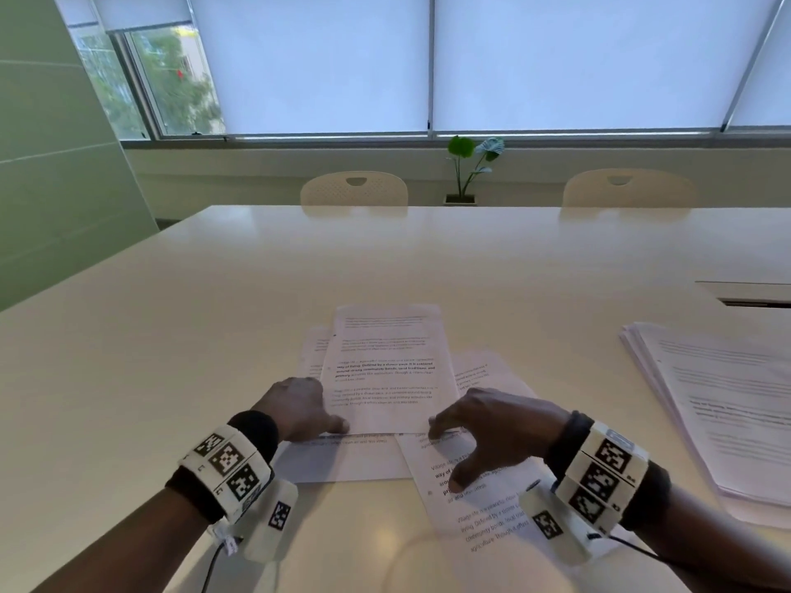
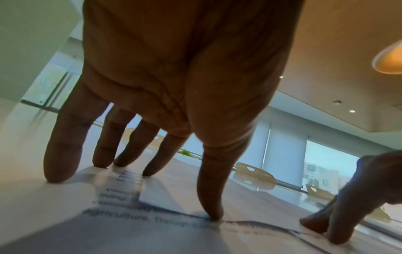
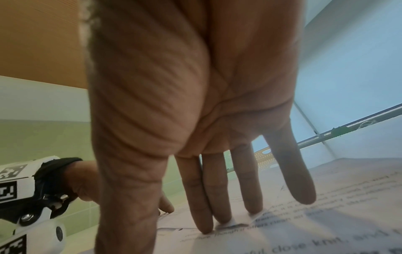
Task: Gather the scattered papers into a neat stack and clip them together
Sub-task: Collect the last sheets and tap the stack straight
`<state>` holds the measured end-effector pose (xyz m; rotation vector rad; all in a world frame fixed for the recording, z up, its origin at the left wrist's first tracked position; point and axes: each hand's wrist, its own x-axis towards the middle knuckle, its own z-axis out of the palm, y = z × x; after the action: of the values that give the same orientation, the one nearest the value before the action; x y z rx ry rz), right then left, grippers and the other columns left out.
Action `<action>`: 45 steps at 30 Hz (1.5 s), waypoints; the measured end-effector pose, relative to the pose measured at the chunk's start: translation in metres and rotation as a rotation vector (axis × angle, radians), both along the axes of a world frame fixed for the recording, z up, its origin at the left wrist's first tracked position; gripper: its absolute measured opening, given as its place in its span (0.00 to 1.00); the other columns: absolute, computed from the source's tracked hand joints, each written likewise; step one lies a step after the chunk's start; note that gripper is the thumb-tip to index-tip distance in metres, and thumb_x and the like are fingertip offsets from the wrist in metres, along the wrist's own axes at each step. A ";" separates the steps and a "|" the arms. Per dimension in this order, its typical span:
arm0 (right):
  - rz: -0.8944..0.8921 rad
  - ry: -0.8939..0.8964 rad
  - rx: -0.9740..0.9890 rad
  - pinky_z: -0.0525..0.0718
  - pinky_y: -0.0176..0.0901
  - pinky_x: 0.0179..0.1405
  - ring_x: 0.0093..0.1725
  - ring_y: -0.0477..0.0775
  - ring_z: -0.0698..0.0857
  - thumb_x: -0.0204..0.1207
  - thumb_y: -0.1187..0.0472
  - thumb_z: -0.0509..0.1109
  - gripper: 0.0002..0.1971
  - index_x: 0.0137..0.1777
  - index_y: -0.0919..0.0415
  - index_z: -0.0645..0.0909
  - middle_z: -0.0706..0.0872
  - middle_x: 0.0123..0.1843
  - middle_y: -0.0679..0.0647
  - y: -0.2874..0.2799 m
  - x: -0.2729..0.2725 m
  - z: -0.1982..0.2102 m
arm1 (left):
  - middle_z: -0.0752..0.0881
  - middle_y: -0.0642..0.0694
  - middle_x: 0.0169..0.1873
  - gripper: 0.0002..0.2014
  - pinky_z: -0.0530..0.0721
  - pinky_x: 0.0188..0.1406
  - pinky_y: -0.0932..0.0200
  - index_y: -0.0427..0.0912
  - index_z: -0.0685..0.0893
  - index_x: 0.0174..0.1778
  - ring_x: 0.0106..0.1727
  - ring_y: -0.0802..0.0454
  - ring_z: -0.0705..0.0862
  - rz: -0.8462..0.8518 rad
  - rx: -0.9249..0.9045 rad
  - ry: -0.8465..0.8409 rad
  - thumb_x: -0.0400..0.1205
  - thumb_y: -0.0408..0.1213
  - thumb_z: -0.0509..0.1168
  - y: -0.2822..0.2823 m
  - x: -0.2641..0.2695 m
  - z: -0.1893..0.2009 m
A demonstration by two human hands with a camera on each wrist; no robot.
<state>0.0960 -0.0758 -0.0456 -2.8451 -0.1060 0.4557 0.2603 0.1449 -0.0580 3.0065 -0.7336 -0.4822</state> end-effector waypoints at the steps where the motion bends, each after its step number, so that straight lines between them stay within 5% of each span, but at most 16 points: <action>1: -0.002 0.006 -0.003 0.82 0.50 0.64 0.65 0.50 0.81 0.63 0.37 0.79 0.36 0.73 0.45 0.78 0.82 0.72 0.42 0.003 -0.004 0.001 | 0.84 0.46 0.60 0.30 0.79 0.52 0.58 0.44 0.80 0.61 0.58 0.48 0.81 -0.033 0.035 -0.017 0.73 0.64 0.68 0.002 -0.005 -0.001; 10: -0.027 0.017 -0.009 0.84 0.50 0.62 0.61 0.48 0.83 0.63 0.35 0.78 0.32 0.67 0.47 0.82 0.86 0.66 0.41 0.038 -0.047 0.002 | 0.83 0.49 0.59 0.30 0.79 0.55 0.59 0.46 0.81 0.63 0.58 0.51 0.79 -0.153 0.068 -0.016 0.74 0.65 0.67 0.040 -0.047 0.001; 14: -0.091 0.045 0.074 0.85 0.43 0.60 0.57 0.45 0.87 0.69 0.42 0.78 0.22 0.60 0.50 0.87 0.90 0.60 0.43 0.056 -0.065 0.013 | 0.82 0.48 0.62 0.32 0.78 0.62 0.56 0.47 0.81 0.64 0.62 0.50 0.78 -0.155 0.027 -0.017 0.72 0.66 0.68 0.062 -0.073 -0.004; 16: -0.226 -0.047 0.135 0.88 0.43 0.53 0.50 0.48 0.90 0.71 0.46 0.78 0.16 0.53 0.54 0.89 0.92 0.52 0.48 0.057 -0.065 0.014 | 0.80 0.47 0.63 0.30 0.76 0.60 0.58 0.47 0.82 0.64 0.61 0.51 0.77 -0.122 -0.056 -0.002 0.73 0.64 0.70 0.071 -0.084 -0.005; 19: -0.537 -0.264 0.071 0.88 0.46 0.42 0.42 0.53 0.86 0.73 0.43 0.76 0.19 0.48 0.61 0.85 0.88 0.46 0.53 0.053 -0.054 0.010 | 0.80 0.42 0.65 0.30 0.77 0.56 0.57 0.44 0.81 0.66 0.61 0.48 0.78 0.007 -0.178 -0.003 0.74 0.61 0.70 0.080 -0.090 -0.004; 22: -0.659 -0.117 -0.042 0.74 0.45 0.32 0.36 0.53 0.76 0.74 0.36 0.70 0.26 0.35 0.60 0.75 0.79 0.36 0.54 0.064 -0.046 0.005 | 0.77 0.37 0.63 0.42 0.81 0.61 0.50 0.40 0.75 0.69 0.62 0.41 0.78 0.108 -0.112 -0.023 0.67 0.66 0.73 0.086 -0.098 -0.005; 27: -0.618 -0.006 -0.159 0.79 0.52 0.62 0.64 0.63 0.77 0.71 0.32 0.71 0.32 0.56 0.64 0.82 0.84 0.60 0.60 0.077 -0.028 -0.008 | 0.80 0.38 0.62 0.39 0.82 0.61 0.52 0.39 0.76 0.67 0.62 0.44 0.79 0.106 -0.113 -0.042 0.67 0.62 0.76 0.078 -0.115 0.002; 32: -0.682 -0.037 -0.033 0.82 0.47 0.59 0.63 0.61 0.84 0.71 0.45 0.78 0.30 0.65 0.67 0.81 0.86 0.63 0.60 0.076 -0.019 -0.004 | 0.85 0.41 0.59 0.38 0.84 0.59 0.53 0.38 0.79 0.64 0.60 0.45 0.82 0.131 -0.111 -0.042 0.65 0.59 0.79 0.068 -0.122 0.011; 37: -0.795 -0.115 0.224 0.81 0.44 0.43 0.49 0.59 0.81 0.67 0.62 0.81 0.14 0.45 0.66 0.81 0.83 0.49 0.60 0.061 -0.024 -0.001 | 0.86 0.42 0.59 0.37 0.84 0.58 0.54 0.38 0.79 0.63 0.59 0.44 0.83 0.208 -0.183 0.097 0.63 0.53 0.82 0.066 -0.120 0.012; 41: -0.897 -0.262 0.393 0.88 0.49 0.36 0.47 0.63 0.88 0.62 0.63 0.84 0.20 0.52 0.72 0.84 0.89 0.53 0.67 0.031 -0.041 0.004 | 0.85 0.42 0.56 0.29 0.82 0.54 0.56 0.38 0.80 0.59 0.50 0.46 0.80 0.224 -0.234 0.130 0.68 0.47 0.81 0.069 -0.118 0.011; 45: -0.928 -0.249 0.338 0.91 0.56 0.49 0.51 0.65 0.90 0.67 0.67 0.82 0.16 0.53 0.71 0.84 0.90 0.52 0.65 -0.001 -0.081 0.025 | 0.86 0.43 0.49 0.24 0.83 0.49 0.57 0.41 0.80 0.48 0.49 0.46 0.82 0.227 -0.252 0.132 0.66 0.46 0.83 0.068 -0.115 0.010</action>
<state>0.0151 -0.0766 -0.0208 -2.2644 0.9440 -0.1116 0.1453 0.2127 -0.0484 2.7456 -0.4029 -0.5274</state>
